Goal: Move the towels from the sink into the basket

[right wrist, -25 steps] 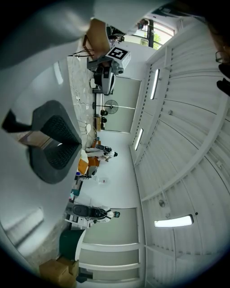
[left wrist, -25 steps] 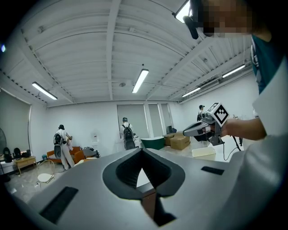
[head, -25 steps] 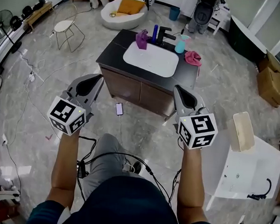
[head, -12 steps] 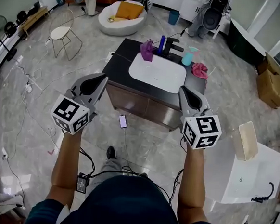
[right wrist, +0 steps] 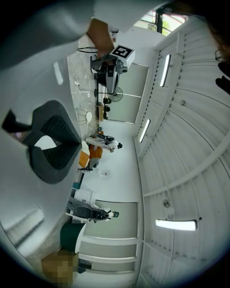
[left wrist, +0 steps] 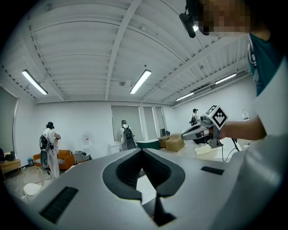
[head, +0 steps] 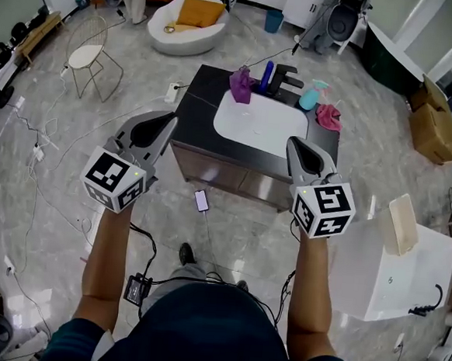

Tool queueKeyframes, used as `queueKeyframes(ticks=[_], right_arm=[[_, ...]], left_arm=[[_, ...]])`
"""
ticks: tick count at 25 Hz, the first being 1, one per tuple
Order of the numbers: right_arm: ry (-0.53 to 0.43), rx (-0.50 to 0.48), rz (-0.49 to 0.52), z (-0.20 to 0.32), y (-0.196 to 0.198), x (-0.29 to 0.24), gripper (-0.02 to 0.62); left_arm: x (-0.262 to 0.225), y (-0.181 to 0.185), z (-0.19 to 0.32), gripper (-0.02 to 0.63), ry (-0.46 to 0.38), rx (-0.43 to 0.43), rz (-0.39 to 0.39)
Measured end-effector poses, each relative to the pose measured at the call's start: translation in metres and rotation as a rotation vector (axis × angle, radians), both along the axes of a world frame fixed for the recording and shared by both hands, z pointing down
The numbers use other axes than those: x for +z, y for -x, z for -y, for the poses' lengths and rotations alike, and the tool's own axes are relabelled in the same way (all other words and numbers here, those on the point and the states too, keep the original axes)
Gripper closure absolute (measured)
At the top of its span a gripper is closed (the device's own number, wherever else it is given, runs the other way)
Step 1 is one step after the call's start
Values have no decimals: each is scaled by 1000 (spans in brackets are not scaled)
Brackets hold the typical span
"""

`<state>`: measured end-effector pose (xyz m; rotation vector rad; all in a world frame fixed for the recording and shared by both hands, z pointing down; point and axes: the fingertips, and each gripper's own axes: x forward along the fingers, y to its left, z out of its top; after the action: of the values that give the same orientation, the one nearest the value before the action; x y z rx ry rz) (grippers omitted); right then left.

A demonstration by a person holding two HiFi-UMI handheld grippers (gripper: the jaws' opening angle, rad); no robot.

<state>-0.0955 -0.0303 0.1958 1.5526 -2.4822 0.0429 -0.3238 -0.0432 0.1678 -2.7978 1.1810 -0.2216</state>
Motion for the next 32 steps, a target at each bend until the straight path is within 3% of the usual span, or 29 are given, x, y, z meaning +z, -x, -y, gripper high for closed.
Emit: queueKeyframes(ticks=[9,19,26,32], right_arm=[[7,79,-45,41,42,-7,584],[-10,96,-42,85,58,-11,584],[-10,50,-29,147,43,2,584],[10,8,-14,221,17,27,584]], left_arm=[[0,49,60,600,4,59,-64],[-4,69,101,600,-13,76,-58],[4,57,149,600,-9,39,-23],[25,22,217,600,24,18,1]])
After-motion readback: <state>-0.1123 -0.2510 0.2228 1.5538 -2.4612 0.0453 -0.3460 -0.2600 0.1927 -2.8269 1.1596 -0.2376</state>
